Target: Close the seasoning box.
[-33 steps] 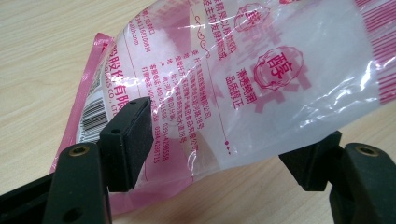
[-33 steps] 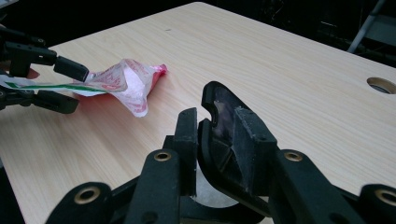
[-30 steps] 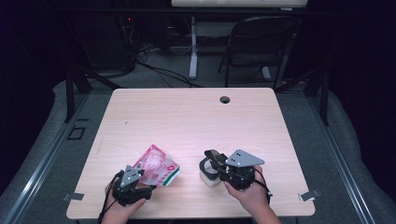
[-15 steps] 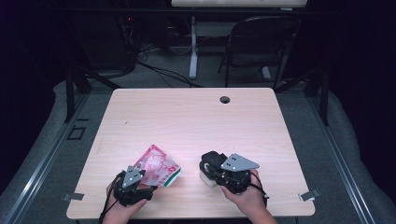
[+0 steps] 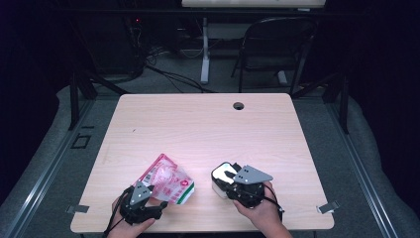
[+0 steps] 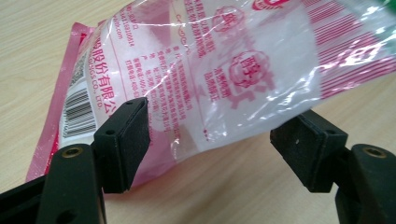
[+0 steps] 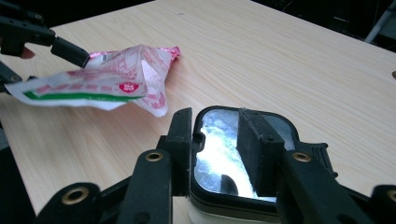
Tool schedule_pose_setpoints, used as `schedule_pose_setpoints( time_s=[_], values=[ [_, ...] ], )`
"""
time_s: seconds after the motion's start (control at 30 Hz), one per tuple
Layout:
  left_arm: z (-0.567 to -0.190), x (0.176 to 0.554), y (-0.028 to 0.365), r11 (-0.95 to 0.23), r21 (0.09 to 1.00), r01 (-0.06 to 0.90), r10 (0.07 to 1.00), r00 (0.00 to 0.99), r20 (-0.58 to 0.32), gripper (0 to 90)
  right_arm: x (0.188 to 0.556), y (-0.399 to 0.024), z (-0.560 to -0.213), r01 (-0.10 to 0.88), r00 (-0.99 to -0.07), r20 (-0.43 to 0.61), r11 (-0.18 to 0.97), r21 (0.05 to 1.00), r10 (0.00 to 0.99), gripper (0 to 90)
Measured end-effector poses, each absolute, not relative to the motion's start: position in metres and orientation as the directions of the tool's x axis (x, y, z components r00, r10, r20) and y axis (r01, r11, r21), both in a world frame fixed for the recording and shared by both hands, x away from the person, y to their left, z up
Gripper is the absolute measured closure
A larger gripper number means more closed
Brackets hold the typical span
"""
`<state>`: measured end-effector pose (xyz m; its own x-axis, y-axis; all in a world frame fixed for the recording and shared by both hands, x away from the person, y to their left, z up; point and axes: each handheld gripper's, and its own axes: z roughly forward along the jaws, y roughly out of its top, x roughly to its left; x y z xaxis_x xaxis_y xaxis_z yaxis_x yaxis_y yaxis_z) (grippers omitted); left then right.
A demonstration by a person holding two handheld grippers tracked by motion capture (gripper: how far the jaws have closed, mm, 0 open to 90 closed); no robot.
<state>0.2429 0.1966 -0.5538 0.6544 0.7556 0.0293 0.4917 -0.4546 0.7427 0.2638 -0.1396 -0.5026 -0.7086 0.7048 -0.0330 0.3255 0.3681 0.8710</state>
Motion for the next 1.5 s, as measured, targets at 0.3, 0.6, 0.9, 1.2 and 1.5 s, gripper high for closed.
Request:
schedule_pose_setpoints(
  time_s=[0.3, 0.6, 0.9, 1.2, 1.5],
  values=[
    [-0.547, 0.227, 0.199, -0.45, 0.745, 0.492, 0.753, 0.658, 0.021, 28.3, 0.264, -0.143, -0.501, 0.358, -0.704, 0.03, 0.318, 0.878, 0.71, 59.7],
    [-0.54, 0.222, 0.205, -0.423, 0.759, 0.494, 0.761, 0.649, 0.001, 30.3, 0.264, -0.149, -0.497, 0.375, -0.69, 0.066, 0.278, 0.884, 0.721, 54.9],
    [-0.537, 0.218, 0.208, -0.416, 0.763, 0.494, 0.766, 0.643, 0.001, 31.5, 0.263, -0.161, -0.496, 0.393, -0.662, 0.088, 0.245, 0.886, 0.744, 53.8],
    [-0.532, 0.222, 0.223, -0.365, 0.781, 0.508, 0.795, 0.606, -0.023, 33.0, 0.263, -0.174, -0.494, 0.398, -0.638, 0.105, 0.21, 0.893, 0.763, 53.3],
    [-0.53, 0.232, 0.232, -0.315, 0.793, 0.521, 0.824, 0.565, -0.044, 34.5, 0.268, -0.185, -0.495, 0.401, -0.62, 0.107, 0.197, 0.895, 0.777, 47.7]
  ],
)
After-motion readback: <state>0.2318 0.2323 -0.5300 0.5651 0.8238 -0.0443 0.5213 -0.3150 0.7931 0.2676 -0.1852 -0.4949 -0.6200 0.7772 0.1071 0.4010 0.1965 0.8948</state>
